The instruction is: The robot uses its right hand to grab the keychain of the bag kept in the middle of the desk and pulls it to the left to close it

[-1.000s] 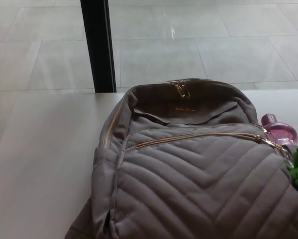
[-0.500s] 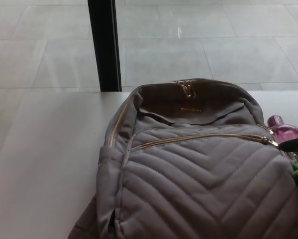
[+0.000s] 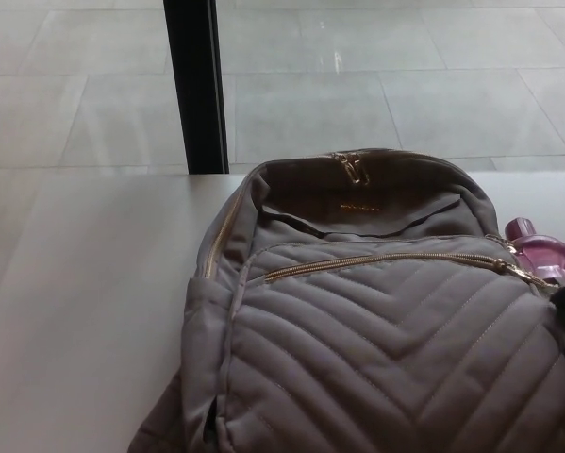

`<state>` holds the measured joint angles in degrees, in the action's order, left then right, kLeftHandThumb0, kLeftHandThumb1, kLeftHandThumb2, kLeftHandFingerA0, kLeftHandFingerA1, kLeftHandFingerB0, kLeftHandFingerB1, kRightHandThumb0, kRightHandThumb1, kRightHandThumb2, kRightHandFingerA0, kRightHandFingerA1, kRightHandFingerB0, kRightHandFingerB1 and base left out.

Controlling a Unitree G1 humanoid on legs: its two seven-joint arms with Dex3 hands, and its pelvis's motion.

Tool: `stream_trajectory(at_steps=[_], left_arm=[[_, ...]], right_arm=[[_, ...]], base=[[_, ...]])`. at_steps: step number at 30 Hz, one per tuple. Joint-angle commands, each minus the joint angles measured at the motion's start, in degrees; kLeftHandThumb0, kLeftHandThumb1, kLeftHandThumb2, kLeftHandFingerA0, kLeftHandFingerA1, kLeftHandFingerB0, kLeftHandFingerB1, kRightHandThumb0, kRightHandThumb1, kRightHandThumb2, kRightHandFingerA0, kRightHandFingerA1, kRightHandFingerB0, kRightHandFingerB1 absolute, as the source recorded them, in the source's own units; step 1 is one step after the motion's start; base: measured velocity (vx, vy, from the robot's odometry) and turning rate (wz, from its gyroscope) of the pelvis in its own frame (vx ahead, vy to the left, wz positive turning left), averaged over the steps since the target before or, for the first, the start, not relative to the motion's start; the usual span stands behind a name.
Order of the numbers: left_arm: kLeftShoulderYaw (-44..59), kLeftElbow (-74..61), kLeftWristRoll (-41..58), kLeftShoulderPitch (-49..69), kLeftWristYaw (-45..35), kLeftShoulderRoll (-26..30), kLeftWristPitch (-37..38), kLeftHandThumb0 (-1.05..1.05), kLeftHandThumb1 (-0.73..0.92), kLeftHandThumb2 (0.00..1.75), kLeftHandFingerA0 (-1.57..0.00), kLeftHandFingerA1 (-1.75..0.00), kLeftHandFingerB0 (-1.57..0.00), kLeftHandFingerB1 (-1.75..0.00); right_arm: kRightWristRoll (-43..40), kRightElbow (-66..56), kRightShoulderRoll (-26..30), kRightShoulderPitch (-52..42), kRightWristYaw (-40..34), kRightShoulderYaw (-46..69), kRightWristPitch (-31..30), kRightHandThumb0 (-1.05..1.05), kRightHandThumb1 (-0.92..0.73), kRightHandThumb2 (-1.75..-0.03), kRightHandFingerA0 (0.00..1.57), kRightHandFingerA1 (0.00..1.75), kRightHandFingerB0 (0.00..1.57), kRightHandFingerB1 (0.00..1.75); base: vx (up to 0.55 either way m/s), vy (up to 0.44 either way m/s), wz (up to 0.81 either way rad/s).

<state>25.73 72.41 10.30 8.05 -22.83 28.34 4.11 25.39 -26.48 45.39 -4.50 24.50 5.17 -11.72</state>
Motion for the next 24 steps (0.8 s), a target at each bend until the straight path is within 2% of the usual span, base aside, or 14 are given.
stream_trajectory(at_steps=[1, 8, 9, 12, 13, 14, 15, 18, 19, 20, 21, 22, 23, 24], left_arm=[[0.2, -0.1, 0.9, 0.4, -0.4, 0.0, 1.3, -0.82, 0.90, 0.66, -0.61, -0.50, -0.49, -0.39], [-0.3, 0.0, 0.4, 0.6, -0.8, -0.2, 1.9, -0.82, 0.92, 0.69, -0.59, -0.50, -0.48, -0.39], [-0.1, 0.1, 0.7, 0.7, -1.1, -0.2, 1.8, -0.82, 0.92, 0.70, -0.57, -0.50, -0.46, -0.39], [0.3, 0.6, 1.0, 0.9, -1.1, -0.4, 2.0, -0.84, 0.92, 0.69, -0.58, -0.49, -0.46, -0.38], [0.4, 0.1, 1.3, 1.1, -1.2, -0.5, 1.8, -0.84, 0.92, 0.70, -0.60, -0.51, -0.46, -0.39], [0.4, 0.1, 1.3, 1.1, -1.3, -0.5, 1.7, -0.85, 0.92, 0.70, -0.57, -0.50, -0.45, -0.39], [0.0, 0.0, 0.8, 1.2, -0.9, -0.5, 2.0, -0.82, 0.92, 0.72, -0.58, -0.50, -0.45, -0.39], [0.4, -0.1, 1.2, 1.3, -1.2, -0.7, 1.9, -0.83, 0.92, 0.71, -0.59, -0.51, -0.47, -0.40], [0.3, 0.0, 1.1, 1.4, -1.4, -0.6, 2.3, -0.83, 0.92, 0.75, -0.57, -0.50, -0.44, -0.39], [0.1, 0.0, 0.9, 1.5, -1.3, -0.6, 2.6, -0.79, 0.76, 1.14, -0.52, -0.60, -0.42, -0.53], [0.4, 0.0, 1.2, 1.5, -1.4, -0.7, 2.4, -0.78, 0.75, 1.14, -0.52, -0.60, -0.43, -0.53], [0.4, 0.0, 1.3, 1.6, -1.4, -0.8, 2.4, -0.78, 0.75, 1.14, -0.52, -0.60, -0.43, -0.53], [0.4, -0.1, 1.2, 1.7, -1.1, -0.9, 2.6, -0.83, 0.92, 0.74, -0.58, -0.51, -0.47, -0.41], [0.4, -0.1, 1.2, 1.7, -1.0, -0.9, 2.7, -0.83, 0.92, 0.74, -0.58, -0.51, -0.47, -0.41]], right_arm=[[3.7, 0.3, 1.3, 0.2, 1.6, -0.4, -2.1, -0.50, -0.74, -0.64, 0.89, 1.27, 0.46, 0.37], [6.9, -1.5, 2.5, 1.3, 6.2, -3.4, -6.5, -0.53, -0.71, -0.62, 0.88, 1.16, 0.37, 0.34], [7.1, -1.6, 2.4, 1.4, 6.3, -3.5, -7.0, -0.57, -0.58, -0.89, 0.92, 1.08, 0.31, 0.48], [7.4, -1.3, 2.4, 2.5, 6.7, -4.1, -7.3, -0.55, -0.58, -0.90, 0.93, 1.06, 0.29, 0.48], [7.8, -1.1, 2.0, 2.9, 6.7, -4.3, -8.3, -0.53, -0.71, -0.61, 0.89, 1.07, 0.37, 0.34], [7.8, -0.8, 1.7, 3.2, 6.5, -4.4, -8.3, -0.56, -0.57, -0.88, 0.91, 1.04, 0.29, 0.48], [8.0, -0.5, 1.6, 3.3, 6.4, -4.5, -8.3, -0.52, -0.70, -0.61, 0.90, 1.08, 0.35, 0.34], [8.2, 0.0, 1.2, 3.4, 5.9, -4.4, -8.9, -0.53, -0.68, -0.61, 0.90, 1.10, 0.33, 0.34], [9.1, 0.4, 1.0, 3.7, 5.8, -4.7, -10.3, -0.44, -0.46, -0.94, 0.86, 0.95, 0.06, 0.46], [9.8, 0.6, 0.6, 3.5, 5.3, -4.7, -11.2, -0.47, -0.46, -0.92, 0.87, 0.98, 0.00, 0.43], [10.2, 0.9, 0.5, 3.4, 4.9, -4.8, -11.4, -0.58, -0.65, -0.60, 0.87, 1.08, 0.13, 0.28], [10.3, 0.9, 0.5, 3.4, 5.0, -4.8, -11.4, -0.58, -0.65, -0.60, 0.87, 1.08, 0.13, 0.28], [11.2, 1.1, 0.1, 3.5, 4.6, -5.1, -12.0, -0.64, -0.53, -0.84, 0.90, 1.09, 0.05, 0.32], [11.6, 1.3, -0.1, 3.5, 4.5, -5.2, -12.3, -0.64, -0.53, -0.84, 0.90, 1.09, 0.05, 0.32]], base=[[0.00, 0.000, 0.00], [0.00, 0.000, 0.00], [0.00, 0.000, 0.00], [0.00, 0.000, 0.00], [0.00, 0.000, 0.00], [0.00, 0.000, 0.00], [0.00, 0.000, 0.00], [0.00, 0.000, 0.00], [0.00, 0.000, 0.00], [0.00, 0.000, 0.00], [0.00, 0.000, 0.00], [0.00, 0.000, 0.00], [0.00, 0.000, 0.00], [0.00, 0.000, 0.00]])
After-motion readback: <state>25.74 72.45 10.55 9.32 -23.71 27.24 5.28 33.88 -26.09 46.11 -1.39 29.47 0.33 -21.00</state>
